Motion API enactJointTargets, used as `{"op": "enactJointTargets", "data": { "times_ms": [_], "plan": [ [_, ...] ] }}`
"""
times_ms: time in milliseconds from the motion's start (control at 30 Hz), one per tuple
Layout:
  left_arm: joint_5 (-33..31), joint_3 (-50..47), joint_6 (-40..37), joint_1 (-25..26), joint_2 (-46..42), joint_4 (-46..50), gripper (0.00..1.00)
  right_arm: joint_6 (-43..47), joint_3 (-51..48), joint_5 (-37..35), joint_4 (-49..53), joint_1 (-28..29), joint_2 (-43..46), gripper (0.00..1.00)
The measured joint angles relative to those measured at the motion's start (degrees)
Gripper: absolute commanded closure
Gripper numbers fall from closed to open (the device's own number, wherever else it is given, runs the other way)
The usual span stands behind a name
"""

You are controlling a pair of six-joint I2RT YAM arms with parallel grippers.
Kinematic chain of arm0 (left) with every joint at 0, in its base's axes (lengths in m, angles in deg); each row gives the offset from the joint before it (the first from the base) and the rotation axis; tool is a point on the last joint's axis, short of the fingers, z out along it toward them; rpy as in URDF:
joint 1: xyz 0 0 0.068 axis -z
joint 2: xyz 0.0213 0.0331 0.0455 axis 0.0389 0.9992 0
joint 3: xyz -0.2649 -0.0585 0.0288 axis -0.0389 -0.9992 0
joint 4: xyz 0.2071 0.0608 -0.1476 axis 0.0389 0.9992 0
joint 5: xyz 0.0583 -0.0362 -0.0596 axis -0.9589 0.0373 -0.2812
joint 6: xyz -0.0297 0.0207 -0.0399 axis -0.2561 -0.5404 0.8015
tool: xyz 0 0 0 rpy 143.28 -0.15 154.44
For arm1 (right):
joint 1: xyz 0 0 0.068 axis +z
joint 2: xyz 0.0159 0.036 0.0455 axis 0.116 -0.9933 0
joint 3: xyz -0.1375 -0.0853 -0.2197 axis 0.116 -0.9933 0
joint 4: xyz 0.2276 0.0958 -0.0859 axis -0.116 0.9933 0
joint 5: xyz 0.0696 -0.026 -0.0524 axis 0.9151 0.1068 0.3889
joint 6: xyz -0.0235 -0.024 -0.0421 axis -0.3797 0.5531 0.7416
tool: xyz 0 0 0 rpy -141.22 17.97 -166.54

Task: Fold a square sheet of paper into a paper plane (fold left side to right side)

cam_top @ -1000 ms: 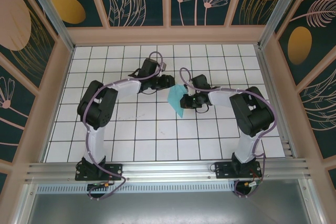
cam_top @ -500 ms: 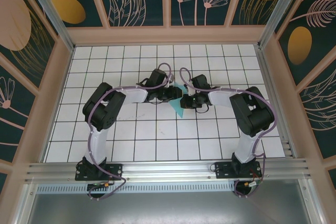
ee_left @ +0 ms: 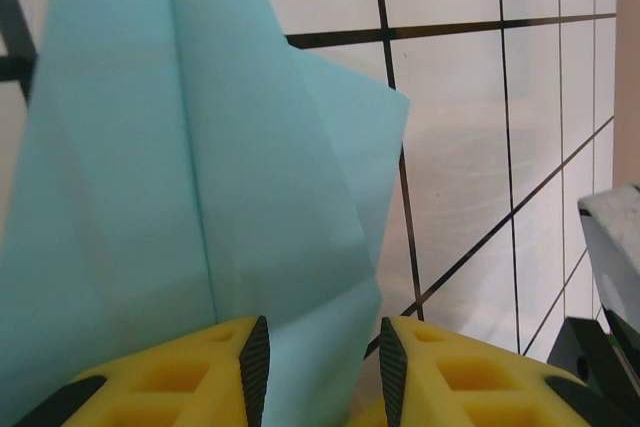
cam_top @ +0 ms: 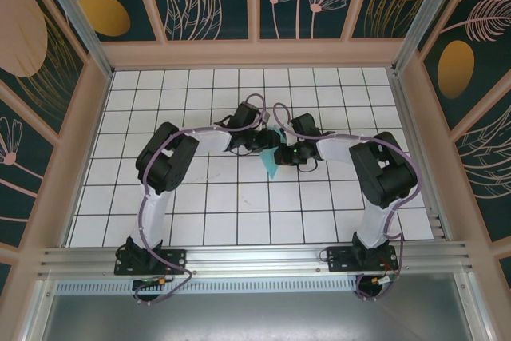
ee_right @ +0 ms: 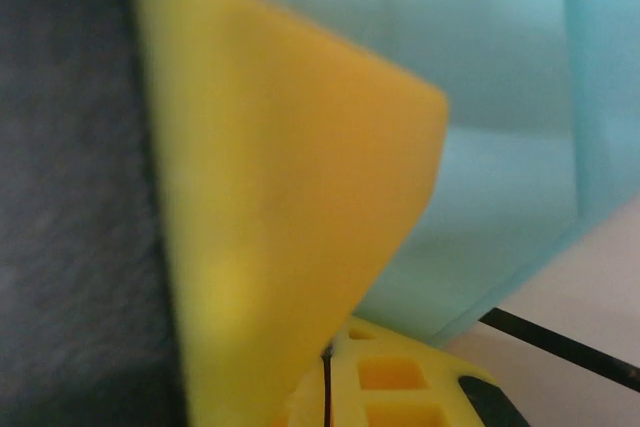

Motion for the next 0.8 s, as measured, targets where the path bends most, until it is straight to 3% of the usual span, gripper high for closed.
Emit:
{"op": "enactJointTargets", "data": {
  "times_ms": [433,667,800],
  "plan": [
    [2.58,13.20,-1.11,-1.07,6.75,8.63,0.57,0.00,0.09,-2.49,-1.88,-0.02,-0.02,0.91],
    [-1.51,12.50,-3.93,-5.92,5.40,7.41,0.50,-0.07,0.09,-1.70,-1.44,-0.02,0.24,0.85],
    [-3.85,7.21,-5.57,-9.62,-2.03,7.37,0.48,-0.66,0.31,-0.81,0.98,-0.02,1.27,0.78]
  ]
}}
